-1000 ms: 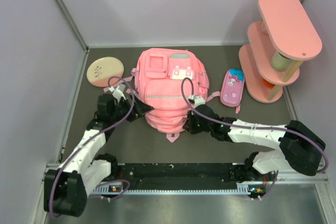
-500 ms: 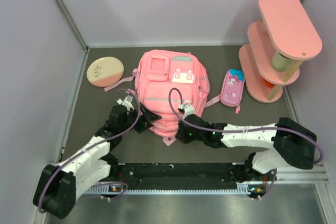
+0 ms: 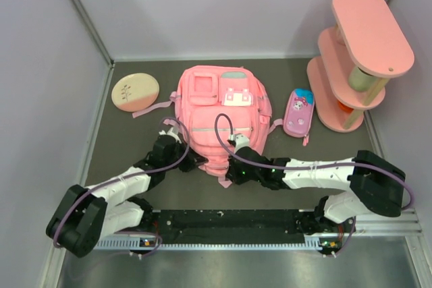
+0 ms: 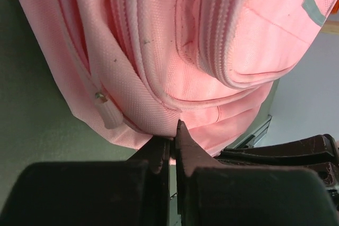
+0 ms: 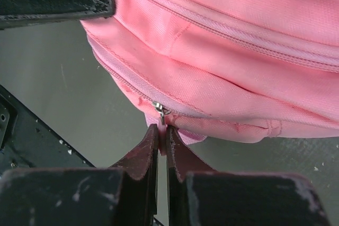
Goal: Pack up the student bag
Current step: Zip the student bag at the center of the board.
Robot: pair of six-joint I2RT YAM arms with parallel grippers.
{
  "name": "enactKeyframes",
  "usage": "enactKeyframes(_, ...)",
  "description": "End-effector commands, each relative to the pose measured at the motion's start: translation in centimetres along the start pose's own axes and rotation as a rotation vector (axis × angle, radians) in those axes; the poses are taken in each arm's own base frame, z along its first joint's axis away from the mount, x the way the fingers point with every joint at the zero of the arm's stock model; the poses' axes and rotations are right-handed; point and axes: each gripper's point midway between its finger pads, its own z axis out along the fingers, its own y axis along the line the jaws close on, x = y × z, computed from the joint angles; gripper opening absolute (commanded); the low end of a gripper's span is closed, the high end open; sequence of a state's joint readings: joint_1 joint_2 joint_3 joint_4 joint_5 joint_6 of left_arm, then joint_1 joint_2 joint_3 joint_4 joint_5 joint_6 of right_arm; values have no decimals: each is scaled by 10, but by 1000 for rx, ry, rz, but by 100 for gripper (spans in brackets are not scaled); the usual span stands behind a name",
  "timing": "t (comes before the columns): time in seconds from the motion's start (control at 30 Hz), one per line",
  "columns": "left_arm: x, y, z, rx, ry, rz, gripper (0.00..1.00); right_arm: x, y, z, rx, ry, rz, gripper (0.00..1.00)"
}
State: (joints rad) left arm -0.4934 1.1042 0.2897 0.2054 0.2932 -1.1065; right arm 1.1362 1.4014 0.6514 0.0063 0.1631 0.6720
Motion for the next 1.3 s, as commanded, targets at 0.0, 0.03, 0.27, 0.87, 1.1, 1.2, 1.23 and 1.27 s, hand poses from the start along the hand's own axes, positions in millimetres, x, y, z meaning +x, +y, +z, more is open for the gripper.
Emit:
enactKeyframes(0.0, -38, -7, -9, -30, -119, 64, 0, -22, -13, -5, 67, -51, -3, 0)
enactKeyframes(0.03, -44, -3, -14, -39, -136, 57, 0, -22, -22, -6, 87, -49, 9, 0)
enactKeyframes(0.27, -89, 21, -56, -42, -275, 56, 0, -35, -83, -11, 184, -53, 98, 0)
enactKeyframes(0.87, -118, 4, -76, 37, -296, 68, 23, -27, -125, -7, 302, -50, 230, 0)
enactKeyframes(1.1, -112, -13, -78, 98, -236, 119, 59, -35, -111, -8, 202, -90, 186, 0)
enactKeyframes(1.2, -108, -23, -80, 134, -218, 125, 67, -32, -109, -8, 185, -78, 168, 0)
enactKeyframes(1.23, -106, -28, -82, 143, -219, 130, 69, -34, -106, -7, 171, -82, 167, 0)
enactKeyframes(1.27, -100, -33, -81, 136, -204, 135, 71, -34, -104, -7, 160, -83, 168, 0)
